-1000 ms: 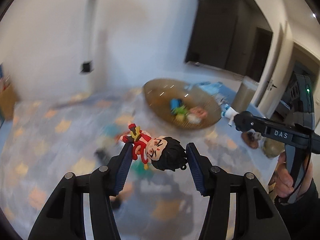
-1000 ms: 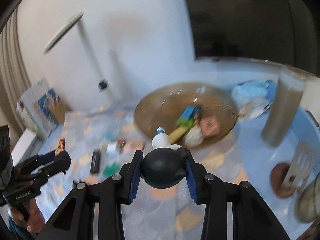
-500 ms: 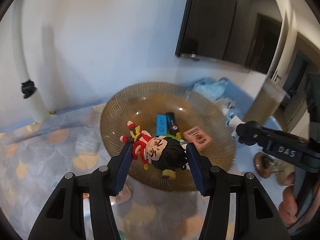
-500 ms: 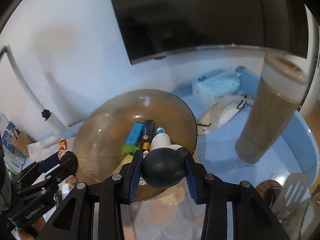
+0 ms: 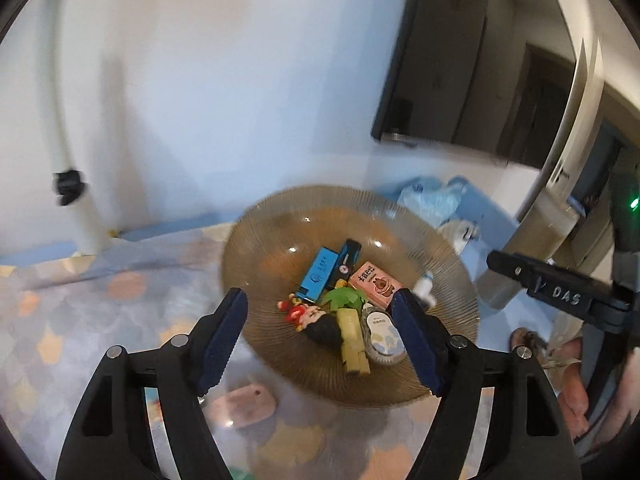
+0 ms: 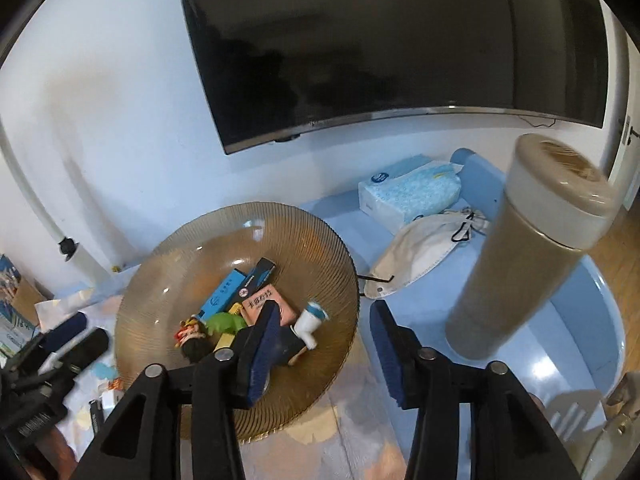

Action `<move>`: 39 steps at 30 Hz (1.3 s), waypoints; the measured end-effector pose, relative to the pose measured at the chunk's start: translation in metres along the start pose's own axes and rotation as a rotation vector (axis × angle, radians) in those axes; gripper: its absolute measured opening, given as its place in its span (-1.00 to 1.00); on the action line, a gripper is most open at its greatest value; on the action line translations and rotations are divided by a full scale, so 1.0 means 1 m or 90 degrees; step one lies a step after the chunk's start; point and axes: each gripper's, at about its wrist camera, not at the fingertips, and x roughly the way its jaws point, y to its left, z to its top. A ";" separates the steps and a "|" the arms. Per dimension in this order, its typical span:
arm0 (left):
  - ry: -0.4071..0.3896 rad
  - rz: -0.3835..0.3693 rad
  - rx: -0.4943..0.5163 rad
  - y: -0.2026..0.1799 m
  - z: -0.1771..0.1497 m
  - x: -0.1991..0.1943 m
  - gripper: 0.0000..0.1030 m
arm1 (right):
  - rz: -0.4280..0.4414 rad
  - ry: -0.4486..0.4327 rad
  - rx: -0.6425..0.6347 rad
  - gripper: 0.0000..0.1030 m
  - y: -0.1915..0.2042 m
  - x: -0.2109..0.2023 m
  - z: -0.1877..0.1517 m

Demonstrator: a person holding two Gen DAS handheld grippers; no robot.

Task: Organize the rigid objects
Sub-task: 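Open both grippers to release the figurine and black toy into the bowl, then grasp the black spiky toy with the left gripper while the right grasps the green toy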

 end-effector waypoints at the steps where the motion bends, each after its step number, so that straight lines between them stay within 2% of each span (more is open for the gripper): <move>1: -0.010 0.000 -0.004 0.003 -0.002 -0.013 0.42 | 0.006 -0.002 -0.001 -0.11 0.001 -0.005 -0.002; 8: -0.089 0.040 -0.033 0.031 -0.019 -0.114 0.43 | 0.079 -0.007 -0.029 -0.10 0.041 -0.049 -0.020; 9: -0.098 0.050 -0.037 0.035 -0.024 -0.128 0.47 | 0.090 -0.007 -0.035 -0.08 0.048 -0.054 -0.023; 10: -0.105 0.059 -0.040 0.039 -0.029 -0.140 0.49 | 0.102 -0.007 -0.042 0.03 0.055 -0.060 -0.027; 12: -0.121 0.081 -0.052 0.048 -0.045 -0.162 0.68 | 0.129 -0.012 -0.058 0.20 0.072 -0.072 -0.040; 15: -0.126 0.142 -0.083 0.067 -0.077 -0.178 0.75 | 0.154 0.003 -0.095 0.20 0.099 -0.074 -0.069; 17: -0.102 0.243 -0.120 0.088 -0.105 -0.174 0.75 | 0.173 0.037 -0.112 0.20 0.115 -0.064 -0.093; 18: -0.092 0.259 -0.132 0.095 -0.115 -0.171 0.75 | 0.178 0.054 -0.120 0.20 0.122 -0.057 -0.106; 20: -0.060 0.262 -0.169 0.116 -0.142 -0.160 0.75 | 0.189 0.071 -0.148 0.20 0.137 -0.039 -0.135; 22: -0.038 0.270 -0.199 0.132 -0.167 -0.147 0.75 | 0.180 0.059 -0.197 0.20 0.150 -0.025 -0.162; 24: -0.020 0.310 -0.208 0.142 -0.184 -0.134 0.75 | 0.166 0.057 -0.232 0.19 0.156 -0.013 -0.179; 27: 0.001 0.346 -0.214 0.149 -0.194 -0.123 0.75 | 0.139 0.064 -0.264 0.19 0.162 -0.002 -0.191; 29: -0.004 0.352 -0.210 0.148 -0.193 -0.123 0.75 | 0.142 0.048 -0.269 0.21 0.162 -0.004 -0.190; 31: 0.004 0.362 -0.199 0.146 -0.192 -0.120 0.75 | 0.133 0.059 -0.274 0.24 0.163 0.001 -0.192; 33: 0.018 0.358 -0.179 0.138 -0.195 -0.117 0.75 | 0.127 0.068 -0.280 0.24 0.165 0.005 -0.192; 39: 0.007 0.378 -0.107 0.118 -0.196 -0.116 0.75 | 0.123 0.066 -0.289 0.24 0.165 0.002 -0.194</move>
